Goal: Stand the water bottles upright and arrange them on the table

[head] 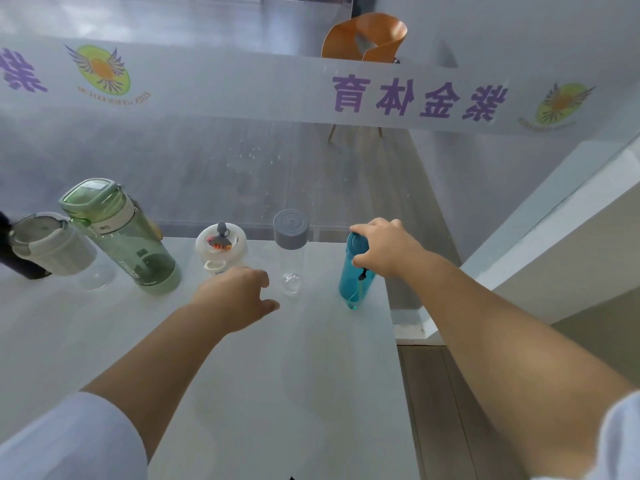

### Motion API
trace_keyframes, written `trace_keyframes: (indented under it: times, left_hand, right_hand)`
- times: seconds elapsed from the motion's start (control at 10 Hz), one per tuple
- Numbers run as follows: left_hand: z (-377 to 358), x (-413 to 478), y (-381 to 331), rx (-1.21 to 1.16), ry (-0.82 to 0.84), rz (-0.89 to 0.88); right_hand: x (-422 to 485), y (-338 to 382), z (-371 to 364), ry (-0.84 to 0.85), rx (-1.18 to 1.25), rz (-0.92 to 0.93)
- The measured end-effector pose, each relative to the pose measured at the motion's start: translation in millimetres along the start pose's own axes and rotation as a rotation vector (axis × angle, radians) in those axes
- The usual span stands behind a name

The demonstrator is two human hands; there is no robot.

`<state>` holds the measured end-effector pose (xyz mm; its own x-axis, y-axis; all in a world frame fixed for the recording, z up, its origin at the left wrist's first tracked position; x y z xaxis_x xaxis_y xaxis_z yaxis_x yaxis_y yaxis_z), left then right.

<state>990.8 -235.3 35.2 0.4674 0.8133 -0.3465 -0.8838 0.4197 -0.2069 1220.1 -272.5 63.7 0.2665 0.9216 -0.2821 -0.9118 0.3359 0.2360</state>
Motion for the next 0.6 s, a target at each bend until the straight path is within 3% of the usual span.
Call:
trace_keyframes:
  times: [0.5, 0.6]
  left_hand:
    - [20.0, -8.8, 5.0, 0.037, -0.021, 0.004]
    - [28.1, -8.7, 10.3, 0.022, -0.028, 0.015]
  right_hand:
    - [-1.6, 6.8, 4.5, 0.082, -0.061, -0.014]
    - [-1.2, 12.3, 15.4, 0.018, -0.062, -0.014]
Point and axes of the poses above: each hand's wrist, its own x-axis towards the middle knuckle, its own z-axis out of the back of the hand, y = z × x, the point moved 6 cm from there along x, towards the middle knuckle
